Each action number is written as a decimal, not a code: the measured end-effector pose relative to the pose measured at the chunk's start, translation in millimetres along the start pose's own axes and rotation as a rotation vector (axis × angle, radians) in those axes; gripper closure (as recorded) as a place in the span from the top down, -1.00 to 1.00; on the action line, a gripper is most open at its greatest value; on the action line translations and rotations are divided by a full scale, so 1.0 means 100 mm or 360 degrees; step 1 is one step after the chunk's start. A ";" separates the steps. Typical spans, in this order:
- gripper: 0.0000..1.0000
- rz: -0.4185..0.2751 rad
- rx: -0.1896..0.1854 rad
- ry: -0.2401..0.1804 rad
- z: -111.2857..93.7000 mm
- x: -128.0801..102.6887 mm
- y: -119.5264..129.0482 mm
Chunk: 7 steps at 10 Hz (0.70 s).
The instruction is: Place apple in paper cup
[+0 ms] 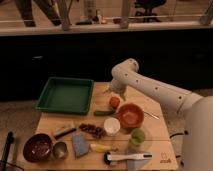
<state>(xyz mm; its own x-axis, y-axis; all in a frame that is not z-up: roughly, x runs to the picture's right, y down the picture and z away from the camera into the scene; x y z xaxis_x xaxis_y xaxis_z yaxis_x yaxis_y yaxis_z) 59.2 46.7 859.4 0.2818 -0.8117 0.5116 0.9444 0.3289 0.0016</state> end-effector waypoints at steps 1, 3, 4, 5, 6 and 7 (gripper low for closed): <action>0.60 -0.0019 0.0005 -0.0010 0.02 -0.01 -0.03; 0.60 -0.0054 0.0021 -0.0024 0.03 -0.02 -0.07; 0.60 -0.0066 0.0026 -0.0028 0.04 -0.02 -0.07; 0.60 -0.0078 0.0032 -0.0033 0.06 -0.03 -0.09; 0.60 -0.0101 0.0042 -0.0040 0.09 -0.05 -0.13; 0.60 -0.0118 0.0051 -0.0047 0.12 -0.06 -0.16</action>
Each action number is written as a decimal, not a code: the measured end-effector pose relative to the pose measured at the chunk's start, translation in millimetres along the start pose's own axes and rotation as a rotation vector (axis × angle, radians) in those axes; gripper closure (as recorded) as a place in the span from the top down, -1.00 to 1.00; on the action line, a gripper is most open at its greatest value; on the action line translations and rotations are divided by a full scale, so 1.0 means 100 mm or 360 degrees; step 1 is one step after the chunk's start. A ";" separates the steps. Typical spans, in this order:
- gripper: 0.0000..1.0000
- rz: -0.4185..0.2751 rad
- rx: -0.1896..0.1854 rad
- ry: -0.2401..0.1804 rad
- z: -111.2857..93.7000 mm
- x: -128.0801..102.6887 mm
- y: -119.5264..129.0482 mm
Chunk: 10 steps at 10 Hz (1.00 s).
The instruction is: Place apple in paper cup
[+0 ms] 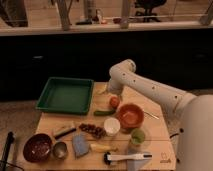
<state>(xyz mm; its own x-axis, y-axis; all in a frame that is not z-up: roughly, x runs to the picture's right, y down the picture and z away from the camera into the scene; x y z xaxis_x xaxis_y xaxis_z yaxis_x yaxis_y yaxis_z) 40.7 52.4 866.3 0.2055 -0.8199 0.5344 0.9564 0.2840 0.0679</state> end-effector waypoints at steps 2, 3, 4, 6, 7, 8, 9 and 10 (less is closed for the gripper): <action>0.60 -0.0024 0.0013 -0.0015 0.06 -0.02 -0.01; 0.60 -0.0031 0.0017 -0.0024 0.09 -0.03 -0.03; 0.60 -0.0033 0.0017 -0.0031 0.13 -0.03 -0.04; 0.60 -0.0005 0.0012 -0.0052 0.21 -0.01 0.01; 0.60 0.0005 0.0008 -0.0062 0.25 0.01 0.02; 0.60 0.0009 0.0004 -0.0070 0.29 0.01 0.02; 0.60 0.0014 0.0003 -0.0081 0.33 0.02 0.00; 0.60 0.0021 -0.0001 -0.0091 0.36 0.03 0.02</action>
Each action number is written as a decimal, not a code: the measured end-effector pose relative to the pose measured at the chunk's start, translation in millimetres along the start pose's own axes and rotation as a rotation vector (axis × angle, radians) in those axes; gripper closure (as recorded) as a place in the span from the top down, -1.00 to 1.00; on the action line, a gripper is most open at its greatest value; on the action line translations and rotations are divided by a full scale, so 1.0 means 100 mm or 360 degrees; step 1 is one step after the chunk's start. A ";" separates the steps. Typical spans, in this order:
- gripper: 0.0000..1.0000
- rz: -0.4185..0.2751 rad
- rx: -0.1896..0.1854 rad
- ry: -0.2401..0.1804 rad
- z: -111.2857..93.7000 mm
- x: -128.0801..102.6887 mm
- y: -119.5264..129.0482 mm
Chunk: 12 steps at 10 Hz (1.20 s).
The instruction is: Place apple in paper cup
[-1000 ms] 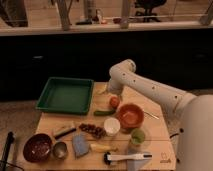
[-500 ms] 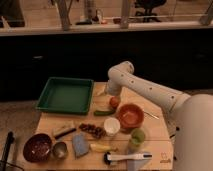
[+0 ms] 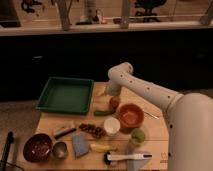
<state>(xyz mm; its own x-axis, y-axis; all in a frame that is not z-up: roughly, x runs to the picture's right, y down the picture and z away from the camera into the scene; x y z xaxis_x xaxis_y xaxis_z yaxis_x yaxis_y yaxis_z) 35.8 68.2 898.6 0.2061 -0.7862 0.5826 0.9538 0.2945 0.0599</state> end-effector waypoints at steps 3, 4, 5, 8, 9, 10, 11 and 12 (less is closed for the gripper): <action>0.60 0.0039 -0.0020 -0.0019 0.12 0.03 0.05; 0.60 0.0056 -0.0023 -0.0025 0.15 0.05 0.09; 0.57 0.0075 -0.0032 -0.0041 0.20 0.05 0.13; 0.05 0.0109 -0.0027 -0.0091 0.30 0.10 0.18; -0.19 0.0119 -0.0028 -0.0100 0.32 0.11 0.19; -0.40 0.0128 -0.0031 -0.0102 0.33 0.11 0.20; -0.59 0.0137 -0.0032 -0.0102 0.33 0.12 0.21; -0.78 0.0147 -0.0031 -0.0097 0.32 0.11 0.21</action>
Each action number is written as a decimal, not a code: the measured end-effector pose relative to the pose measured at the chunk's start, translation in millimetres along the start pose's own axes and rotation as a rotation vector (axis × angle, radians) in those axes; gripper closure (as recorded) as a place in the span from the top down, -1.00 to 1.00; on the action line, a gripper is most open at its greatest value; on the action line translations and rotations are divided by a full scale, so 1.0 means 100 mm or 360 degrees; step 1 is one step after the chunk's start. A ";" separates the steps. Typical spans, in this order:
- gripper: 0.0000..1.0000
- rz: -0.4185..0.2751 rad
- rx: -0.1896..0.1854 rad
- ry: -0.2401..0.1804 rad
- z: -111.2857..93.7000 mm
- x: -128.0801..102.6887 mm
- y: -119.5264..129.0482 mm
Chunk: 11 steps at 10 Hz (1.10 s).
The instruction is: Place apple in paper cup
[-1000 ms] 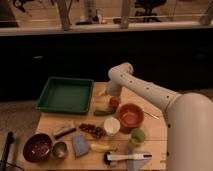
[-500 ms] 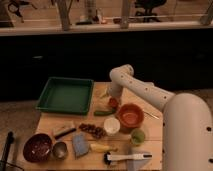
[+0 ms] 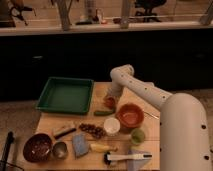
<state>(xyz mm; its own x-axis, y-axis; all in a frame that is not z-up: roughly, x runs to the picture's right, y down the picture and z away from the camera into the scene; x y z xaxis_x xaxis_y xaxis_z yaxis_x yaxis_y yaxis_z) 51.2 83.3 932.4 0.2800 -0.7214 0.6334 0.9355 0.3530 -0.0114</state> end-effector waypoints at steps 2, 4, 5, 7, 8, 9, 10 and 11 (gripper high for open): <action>-1.00 0.0024 -0.0004 0.0044 -0.11 0.01 0.03; -1.00 0.0040 0.0011 0.0106 -0.34 0.02 0.02; -1.00 0.0051 0.0019 0.0134 -0.46 0.03 0.03; -1.00 0.0060 0.0029 0.0191 -0.68 0.04 0.06; -1.00 0.0059 0.0027 0.0210 -0.76 0.03 0.08; -1.00 0.0059 0.0024 0.0229 -0.87 0.02 0.12; -1.00 0.0058 0.0020 0.0242 -0.96 0.01 0.16; -1.00 0.0053 0.0020 0.0252 -1.04 -0.01 0.18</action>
<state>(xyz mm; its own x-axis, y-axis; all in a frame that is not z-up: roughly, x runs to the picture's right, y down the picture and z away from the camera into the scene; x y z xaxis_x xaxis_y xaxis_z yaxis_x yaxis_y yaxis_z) 90.5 28.0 850.9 0.3424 -0.7935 0.5031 0.9226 0.3852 -0.0202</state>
